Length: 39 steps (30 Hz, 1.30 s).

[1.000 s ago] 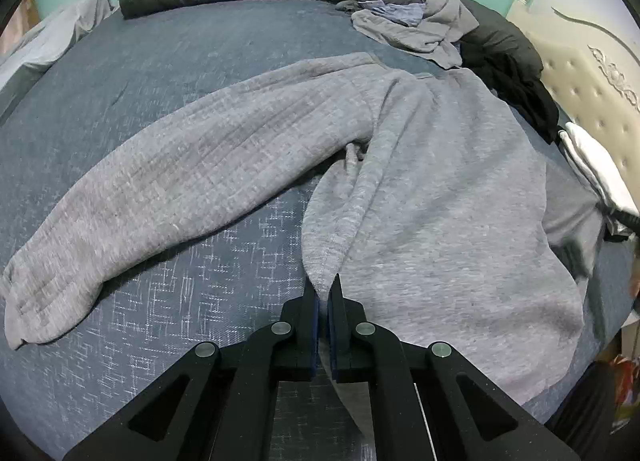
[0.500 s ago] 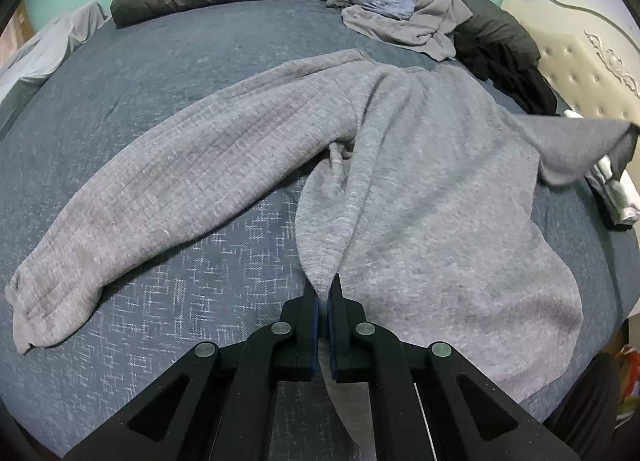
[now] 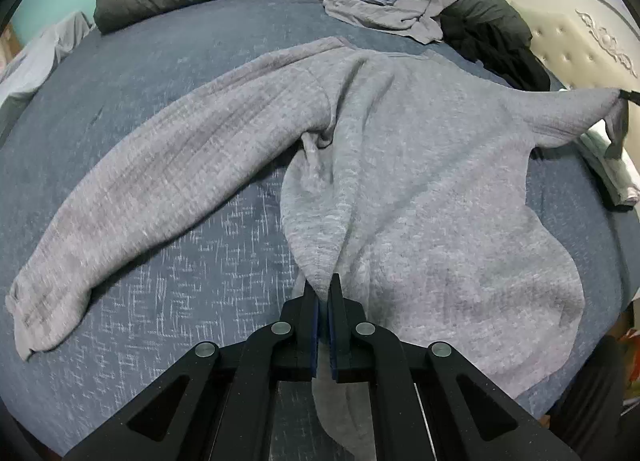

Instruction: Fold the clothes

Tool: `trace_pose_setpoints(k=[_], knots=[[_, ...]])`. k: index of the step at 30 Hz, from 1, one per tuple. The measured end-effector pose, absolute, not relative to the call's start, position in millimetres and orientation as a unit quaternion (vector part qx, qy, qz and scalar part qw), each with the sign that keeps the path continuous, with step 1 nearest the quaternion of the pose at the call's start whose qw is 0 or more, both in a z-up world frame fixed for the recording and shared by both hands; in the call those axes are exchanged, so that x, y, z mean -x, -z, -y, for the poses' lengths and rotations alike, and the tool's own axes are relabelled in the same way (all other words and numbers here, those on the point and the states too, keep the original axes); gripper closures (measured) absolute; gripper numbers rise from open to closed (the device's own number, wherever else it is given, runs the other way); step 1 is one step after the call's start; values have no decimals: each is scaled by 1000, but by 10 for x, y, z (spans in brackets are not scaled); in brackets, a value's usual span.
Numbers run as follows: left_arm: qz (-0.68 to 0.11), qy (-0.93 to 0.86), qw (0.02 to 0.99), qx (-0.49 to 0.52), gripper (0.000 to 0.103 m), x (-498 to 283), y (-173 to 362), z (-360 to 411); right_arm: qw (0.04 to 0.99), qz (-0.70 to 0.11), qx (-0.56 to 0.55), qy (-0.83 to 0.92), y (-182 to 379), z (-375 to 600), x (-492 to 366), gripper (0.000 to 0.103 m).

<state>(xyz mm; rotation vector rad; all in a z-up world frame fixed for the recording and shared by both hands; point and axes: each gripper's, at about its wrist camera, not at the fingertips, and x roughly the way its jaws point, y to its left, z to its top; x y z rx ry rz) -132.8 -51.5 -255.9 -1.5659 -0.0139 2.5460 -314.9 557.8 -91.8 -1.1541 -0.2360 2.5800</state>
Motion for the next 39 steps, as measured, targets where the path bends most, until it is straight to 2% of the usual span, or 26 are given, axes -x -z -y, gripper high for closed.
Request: trace_pose_setpoints(k=[7, 11, 14, 15, 16, 18, 22, 24, 29, 34, 39], knots=[[-2, -851, 81, 519, 100, 1390, 2577, 451, 166, 108, 393, -898, 955, -5634, 3376, 101], [3, -850, 85, 520, 100, 1402, 2596, 442, 168, 143, 439, -871, 1337, -5558, 3510, 101], [5, -850, 85, 520, 100, 1390, 2596, 430, 183, 170, 404, -880, 1429, -5412, 3349, 91], [4, -851, 83, 519, 100, 1384, 2588, 422, 189, 172, 391, -884, 1403, -5371, 3282, 82], [4, -851, 82, 518, 99, 1380, 2578, 420, 195, 174, 379, -888, 1377, -5331, 3216, 63], [10, -853, 83, 515, 99, 1375, 2546, 430, 193, 125, 359, -905, 1245, -5259, 3012, 49], [26, -856, 83, 510, 98, 1350, 2465, 466, 70, -14, 385, -920, 1202, -5051, 2655, 49], [34, -858, 81, 507, 98, 1320, 2415, 487, -16, -44, 432, -901, 1385, -4740, 2439, 49], [44, -864, 77, 495, 83, 1143, 2233, 557, -172, -56, 539, -823, 2031, -3945, 1872, 48], [44, -875, 71, 477, 77, 904, 1992, 694, -238, -39, 575, -782, 2469, -3371, 1329, 45], [49, -882, 63, 465, 74, 675, 1806, 837, -269, -29, 581, -768, 2669, -2996, 1040, 41]])
